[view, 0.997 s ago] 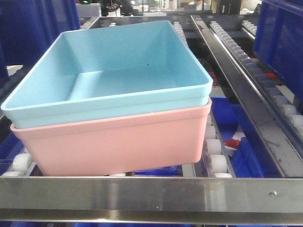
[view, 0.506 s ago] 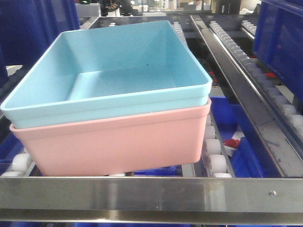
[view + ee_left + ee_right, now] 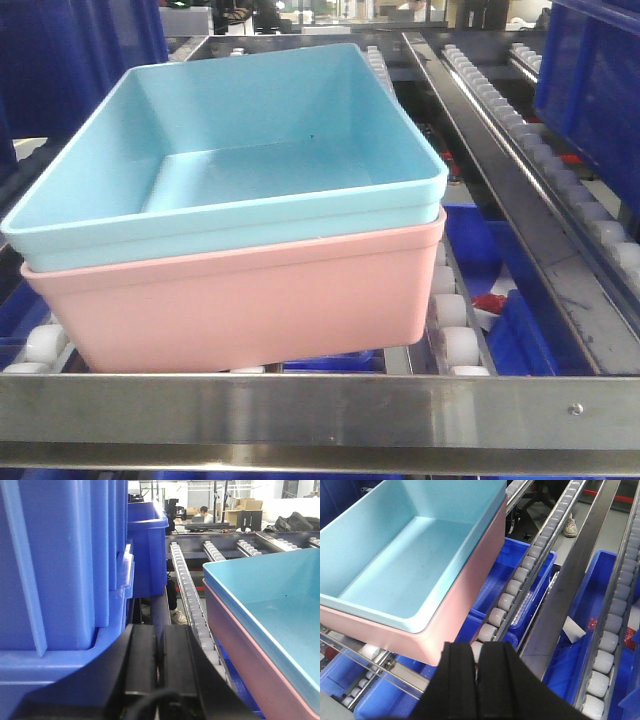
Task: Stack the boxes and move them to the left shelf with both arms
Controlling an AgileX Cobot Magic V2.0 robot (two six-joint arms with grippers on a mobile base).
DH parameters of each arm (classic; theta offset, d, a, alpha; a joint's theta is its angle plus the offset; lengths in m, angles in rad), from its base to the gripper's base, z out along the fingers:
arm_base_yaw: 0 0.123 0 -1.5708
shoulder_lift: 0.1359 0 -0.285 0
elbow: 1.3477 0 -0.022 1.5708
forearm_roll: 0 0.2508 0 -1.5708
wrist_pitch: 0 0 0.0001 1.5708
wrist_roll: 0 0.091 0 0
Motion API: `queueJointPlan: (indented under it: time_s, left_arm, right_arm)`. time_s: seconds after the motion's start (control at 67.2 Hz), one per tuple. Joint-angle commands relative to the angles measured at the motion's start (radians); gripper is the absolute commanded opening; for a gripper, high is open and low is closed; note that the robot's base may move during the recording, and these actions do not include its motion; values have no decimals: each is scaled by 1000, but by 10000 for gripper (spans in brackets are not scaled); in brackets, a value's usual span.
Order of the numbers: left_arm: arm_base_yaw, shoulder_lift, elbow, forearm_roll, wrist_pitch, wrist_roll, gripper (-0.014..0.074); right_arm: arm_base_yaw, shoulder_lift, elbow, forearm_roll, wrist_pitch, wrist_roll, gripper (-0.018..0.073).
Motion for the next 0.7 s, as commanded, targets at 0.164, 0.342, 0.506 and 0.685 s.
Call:
queueJointPlan:
  time_s: [0.164, 0.342, 0.506, 0.685]
  left_arm:
    - [1, -15, 31, -7, -82, 6, -9]
    - [1, -15, 31, -7, -82, 6, -9]
    - [1, -15, 31, -7, -82, 6, -9]
    - [1, -15, 31, -7, -82, 6, -9]
  right_arm:
    - [-14, 0, 29, 6, -170, -18, 56]
    - [-162, -11, 106, 107, -263, -78, 56]
    - [-347, -117, 185, 113, -347, -89, 56]
    - [-528, -284, 280, 140, -384, -97, 56]
